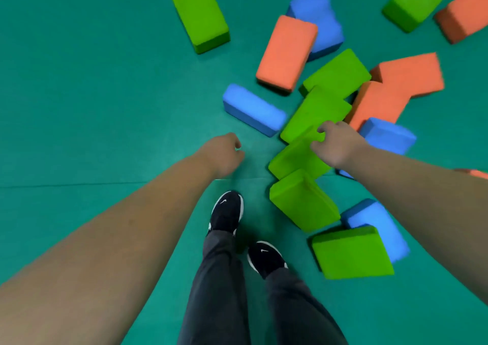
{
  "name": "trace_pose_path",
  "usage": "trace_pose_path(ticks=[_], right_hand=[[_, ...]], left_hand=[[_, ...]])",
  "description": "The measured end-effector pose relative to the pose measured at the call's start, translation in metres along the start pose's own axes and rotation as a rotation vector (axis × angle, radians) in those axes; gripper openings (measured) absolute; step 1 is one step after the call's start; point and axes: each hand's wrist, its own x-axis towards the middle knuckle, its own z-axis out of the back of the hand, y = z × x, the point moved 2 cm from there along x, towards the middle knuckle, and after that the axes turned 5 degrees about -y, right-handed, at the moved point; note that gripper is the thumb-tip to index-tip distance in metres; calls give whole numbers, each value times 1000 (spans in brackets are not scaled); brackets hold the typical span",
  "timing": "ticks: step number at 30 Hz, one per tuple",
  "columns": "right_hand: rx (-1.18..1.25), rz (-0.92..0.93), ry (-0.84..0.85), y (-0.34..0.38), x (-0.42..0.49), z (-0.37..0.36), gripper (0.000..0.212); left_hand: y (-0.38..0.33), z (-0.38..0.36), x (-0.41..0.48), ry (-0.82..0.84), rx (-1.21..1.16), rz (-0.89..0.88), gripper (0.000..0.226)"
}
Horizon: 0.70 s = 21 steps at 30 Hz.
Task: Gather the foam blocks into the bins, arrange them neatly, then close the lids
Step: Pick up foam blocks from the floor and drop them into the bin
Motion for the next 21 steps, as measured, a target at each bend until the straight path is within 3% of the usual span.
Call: trace_pose_path(ticks=[8,13,17,21], right_hand=[[100,-216,-7,-65,31,-43,58],[148,-240,28,-76,52,-78,67],[136,-240,-54,-86,65,-99,73],[169,-234,-88,-90,93,-99,79]], left_hand=[[-21,-43,57,157,248,-150,40],[-25,-53,92,68,308,-250,39],[-34,-64,126,-18,278,-388,39],[-44,-63,164,-168,391,-470,55]])
